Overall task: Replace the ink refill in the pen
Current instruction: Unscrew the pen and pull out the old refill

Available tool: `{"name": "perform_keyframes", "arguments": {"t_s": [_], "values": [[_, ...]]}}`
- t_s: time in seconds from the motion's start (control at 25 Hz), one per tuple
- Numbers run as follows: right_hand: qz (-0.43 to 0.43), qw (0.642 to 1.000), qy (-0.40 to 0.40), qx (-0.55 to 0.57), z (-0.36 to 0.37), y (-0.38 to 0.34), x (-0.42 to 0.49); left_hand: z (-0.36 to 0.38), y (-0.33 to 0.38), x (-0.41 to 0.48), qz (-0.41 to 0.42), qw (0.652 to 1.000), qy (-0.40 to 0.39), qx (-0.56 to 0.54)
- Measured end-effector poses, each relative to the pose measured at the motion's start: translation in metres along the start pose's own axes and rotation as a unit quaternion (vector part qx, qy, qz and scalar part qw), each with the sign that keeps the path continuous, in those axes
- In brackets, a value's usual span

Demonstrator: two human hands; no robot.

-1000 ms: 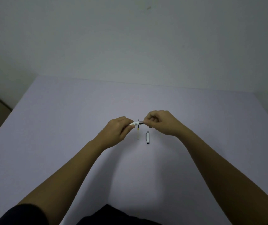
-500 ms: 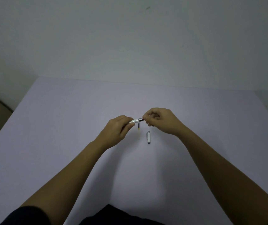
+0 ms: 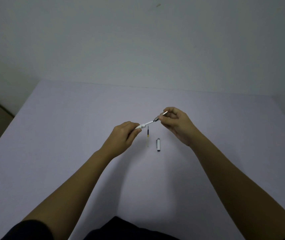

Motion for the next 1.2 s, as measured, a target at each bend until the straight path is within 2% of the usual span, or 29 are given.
{"name": "perform_keyframes", "arguments": {"t_s": [0.2, 0.28, 0.44, 0.6, 0.88, 1.08, 1.2], "values": [[0.020, 0.990, 0.070, 0.122, -0.007, 0.010, 0.015, 0.006, -0.007, -0.003, -0.028, 1.000, 0.007, -0.007], [0.030, 0.984, 0.118, 0.131, -0.015, 0.020, 0.023, 0.009, -0.011, -0.004, -0.047, 0.999, 0.014, -0.013], [0.078, 0.972, 0.217, -0.044, -0.032, 0.067, 0.031, 0.016, -0.019, -0.004, -0.089, 0.995, 0.028, -0.033], [0.133, 0.933, 0.234, -0.239, -0.044, 0.121, 0.031, 0.024, -0.027, -0.004, -0.103, 0.994, 0.018, -0.044], [0.128, 0.897, 0.236, -0.351, -0.055, 0.158, 0.038, 0.040, -0.041, -0.001, -0.124, 0.991, -0.013, -0.042], [0.105, 0.911, 0.223, -0.331, -0.054, 0.146, 0.037, 0.035, -0.033, 0.004, -0.104, 0.994, -0.004, -0.040], [0.100, 0.907, 0.219, -0.346, -0.054, 0.141, 0.043, 0.035, -0.032, 0.009, -0.094, 0.995, -0.001, -0.038]]}}
Point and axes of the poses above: each hand's wrist, its own x-axis towards the middle knuckle, its own z-axis out of the palm, y = z × x, the point moved 1 cm from there along x, towards the middle knuckle, and after that the axes turned 8 degrees about y, right-handed, at the moved point
